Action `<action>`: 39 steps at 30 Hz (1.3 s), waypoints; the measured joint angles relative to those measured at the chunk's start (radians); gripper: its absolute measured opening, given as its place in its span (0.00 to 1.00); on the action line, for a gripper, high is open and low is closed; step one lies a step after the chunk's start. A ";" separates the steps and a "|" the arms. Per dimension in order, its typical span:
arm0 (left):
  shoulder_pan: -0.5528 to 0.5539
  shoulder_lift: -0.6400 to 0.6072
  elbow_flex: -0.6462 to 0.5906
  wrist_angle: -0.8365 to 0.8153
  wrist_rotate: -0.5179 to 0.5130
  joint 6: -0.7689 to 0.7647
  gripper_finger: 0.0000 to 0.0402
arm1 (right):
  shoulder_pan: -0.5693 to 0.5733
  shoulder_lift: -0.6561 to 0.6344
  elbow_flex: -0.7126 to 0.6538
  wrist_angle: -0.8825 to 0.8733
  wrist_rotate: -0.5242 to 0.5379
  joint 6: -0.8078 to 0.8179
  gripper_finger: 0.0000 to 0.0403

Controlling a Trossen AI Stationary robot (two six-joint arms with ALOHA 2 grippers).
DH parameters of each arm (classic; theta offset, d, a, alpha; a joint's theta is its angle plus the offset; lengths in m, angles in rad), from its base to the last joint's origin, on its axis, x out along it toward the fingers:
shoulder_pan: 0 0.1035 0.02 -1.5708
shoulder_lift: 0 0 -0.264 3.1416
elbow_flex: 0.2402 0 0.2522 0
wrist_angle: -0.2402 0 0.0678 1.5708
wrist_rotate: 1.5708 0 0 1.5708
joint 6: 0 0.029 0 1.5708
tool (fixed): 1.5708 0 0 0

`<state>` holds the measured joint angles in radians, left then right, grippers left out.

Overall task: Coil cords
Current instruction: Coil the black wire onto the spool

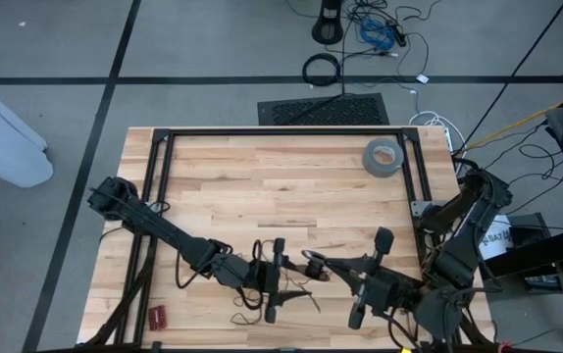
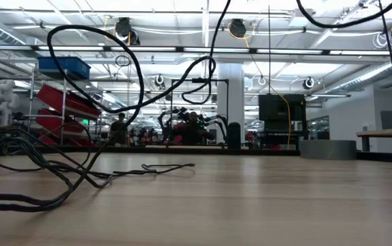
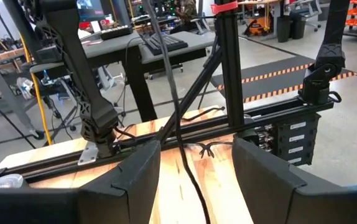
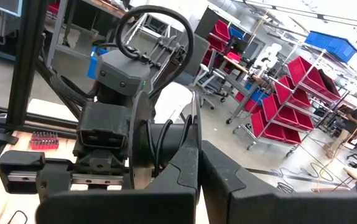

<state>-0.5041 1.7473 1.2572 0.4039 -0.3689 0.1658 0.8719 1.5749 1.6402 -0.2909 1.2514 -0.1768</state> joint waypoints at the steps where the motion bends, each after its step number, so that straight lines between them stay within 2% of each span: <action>1: 0.000 0.000 0.000 -0.001 0.000 0.000 0.48 | 0.000 0.000 0.000 0.000 0.000 0.000 0.00; 15: 0.000 0.000 0.001 -0.002 -0.002 0.005 0.18 | 0.001 0.000 0.000 0.000 0.000 0.000 0.00; 23: 0.000 -0.001 0.001 -0.008 -0.003 0.028 0.10 | 0.002 0.000 0.000 -0.003 0.000 0.000 0.00; 30: -0.003 -0.067 0.001 -0.135 -0.030 0.020 0.01 | 0.007 0.000 0.000 -0.006 0.001 0.000 0.00; 35: -0.031 -0.137 0.001 -0.239 -0.102 -0.026 0.01 | 0.014 0.000 0.000 -0.008 -0.007 0.000 0.00; 39: -0.060 -0.186 0.001 -0.310 -0.175 -0.051 0.01 | 0.014 0.000 0.000 -0.018 -0.097 0.008 0.00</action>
<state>-0.5646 1.5612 1.2583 0.0938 -0.5444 0.1150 0.8856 1.5753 1.6402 -0.3092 1.1542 -0.1687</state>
